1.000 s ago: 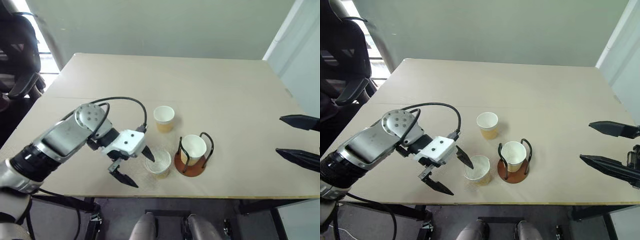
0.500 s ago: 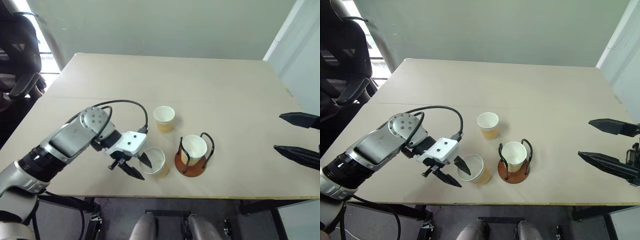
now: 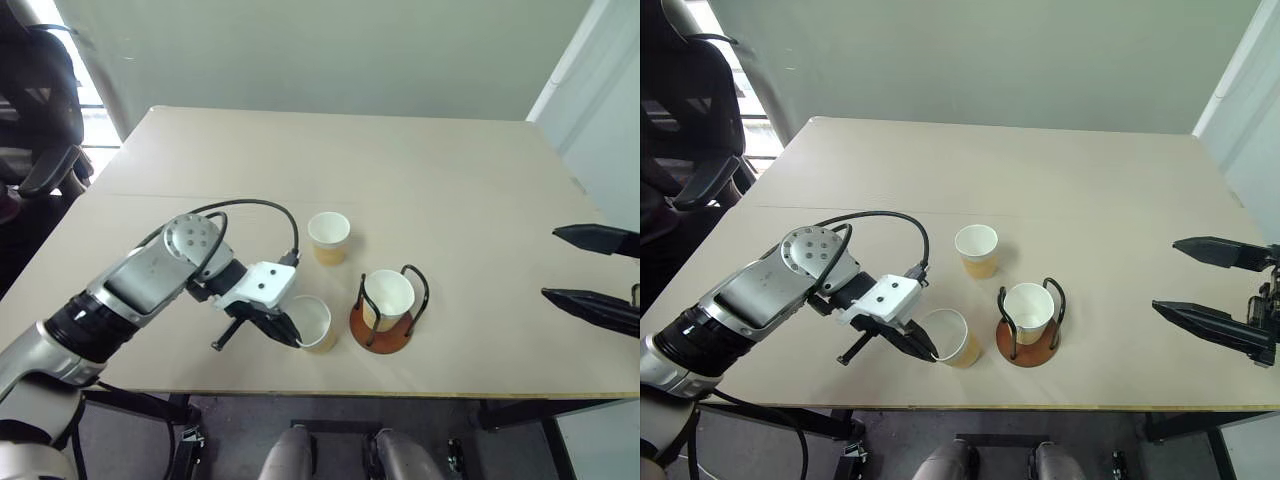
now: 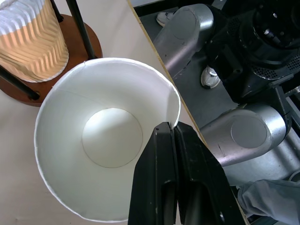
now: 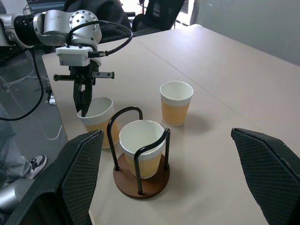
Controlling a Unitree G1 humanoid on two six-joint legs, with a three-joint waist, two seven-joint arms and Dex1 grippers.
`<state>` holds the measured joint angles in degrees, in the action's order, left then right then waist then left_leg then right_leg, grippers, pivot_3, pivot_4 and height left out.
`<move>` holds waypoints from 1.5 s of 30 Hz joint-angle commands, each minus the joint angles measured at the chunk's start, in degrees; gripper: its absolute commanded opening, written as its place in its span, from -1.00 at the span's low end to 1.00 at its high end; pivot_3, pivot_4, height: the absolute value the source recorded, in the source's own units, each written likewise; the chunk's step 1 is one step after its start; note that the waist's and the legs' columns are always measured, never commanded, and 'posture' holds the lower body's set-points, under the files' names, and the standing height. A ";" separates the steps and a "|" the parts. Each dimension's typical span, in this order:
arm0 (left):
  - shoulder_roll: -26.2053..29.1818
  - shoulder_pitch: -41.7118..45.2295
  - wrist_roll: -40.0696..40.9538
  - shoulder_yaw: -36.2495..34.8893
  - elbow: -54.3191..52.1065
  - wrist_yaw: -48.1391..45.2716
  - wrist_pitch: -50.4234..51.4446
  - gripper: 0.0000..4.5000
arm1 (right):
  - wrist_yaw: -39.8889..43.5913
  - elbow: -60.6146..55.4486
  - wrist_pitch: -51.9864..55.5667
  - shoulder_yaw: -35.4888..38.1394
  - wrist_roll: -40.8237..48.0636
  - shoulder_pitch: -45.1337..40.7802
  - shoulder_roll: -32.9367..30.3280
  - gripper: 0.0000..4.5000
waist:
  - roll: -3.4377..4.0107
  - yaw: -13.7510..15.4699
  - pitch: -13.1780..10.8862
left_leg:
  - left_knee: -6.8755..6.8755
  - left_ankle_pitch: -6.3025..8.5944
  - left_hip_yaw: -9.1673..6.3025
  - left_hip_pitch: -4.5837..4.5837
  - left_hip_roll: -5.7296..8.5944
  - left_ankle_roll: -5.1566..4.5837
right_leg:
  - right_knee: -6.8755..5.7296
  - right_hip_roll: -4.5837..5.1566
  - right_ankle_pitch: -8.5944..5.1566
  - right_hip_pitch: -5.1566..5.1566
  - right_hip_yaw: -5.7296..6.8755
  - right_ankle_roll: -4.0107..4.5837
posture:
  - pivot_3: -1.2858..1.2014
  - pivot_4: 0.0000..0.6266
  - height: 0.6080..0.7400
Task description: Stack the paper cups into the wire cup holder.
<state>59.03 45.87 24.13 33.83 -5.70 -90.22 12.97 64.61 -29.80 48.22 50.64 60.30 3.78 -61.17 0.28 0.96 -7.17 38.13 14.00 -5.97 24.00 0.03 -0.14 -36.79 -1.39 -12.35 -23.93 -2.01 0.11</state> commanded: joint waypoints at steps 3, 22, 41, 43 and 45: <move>4.00 8.75 6.10 -5.85 4.40 -2.28 -2.95 -0.99 | 0.85 1.92 -2.73 -0.78 -1.29 -2.66 -2.32 1.00 | -0.05 0.08 -0.03 | 0.02 -0.01 -0.01 0.02 -0.01 0.00 | -0.04 0.00 0.00 -0.03 0.01 0.00 | 0.03 -0.52 1.00; -12.86 39.45 16.60 16.18 23.38 -2.28 -24.59 -0.99 | -1.24 -1.22 -4.78 0.06 -3.92 -2.15 -0.56 1.00 | 0.08 0.83 -0.01 | 0.09 0.34 0.29 0.16 0.14 -0.42 | 0.29 0.25 0.08 0.04 -0.06 -0.64 | 0.03 -0.52 1.00; -19.27 46.19 21.60 27.72 32.46 -2.28 -33.77 -0.99 | -3.75 -11.38 -1.07 16.47 -0.53 14.30 4.59 1.00 | 0.08 1.29 -0.01 | 0.58 0.63 0.42 0.29 0.28 -0.84 | 0.77 0.45 0.22 0.33 -0.07 -1.11 | 0.03 -0.52 1.00; -18.77 46.32 22.21 28.61 31.19 -2.28 -33.88 -0.99 | -4.16 -11.44 -1.26 16.37 -0.32 14.44 4.57 1.00 | 0.10 1.28 -0.01 | 0.69 0.64 0.43 0.34 0.28 -0.86 | 0.77 0.45 0.25 0.34 -0.07 -1.17 | 0.03 -0.52 1.00; -18.45 46.31 22.62 29.21 29.92 -2.28 -33.81 -0.99 | -4.42 -11.48 -1.46 16.04 -0.30 14.53 4.57 1.00 | 0.10 1.28 -0.01 | 0.80 0.68 0.43 0.34 0.29 -0.92 | 0.77 0.45 0.24 0.38 -0.07 -1.21 | 0.03 -0.52 1.00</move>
<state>40.05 90.68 45.47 63.01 25.86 -90.47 -20.05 60.91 -40.78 47.66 64.66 59.34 18.36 -56.48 0.38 2.24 -7.18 38.95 14.68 -5.54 24.33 0.32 -1.07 -36.02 -0.95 -12.11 -23.52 -2.08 -1.11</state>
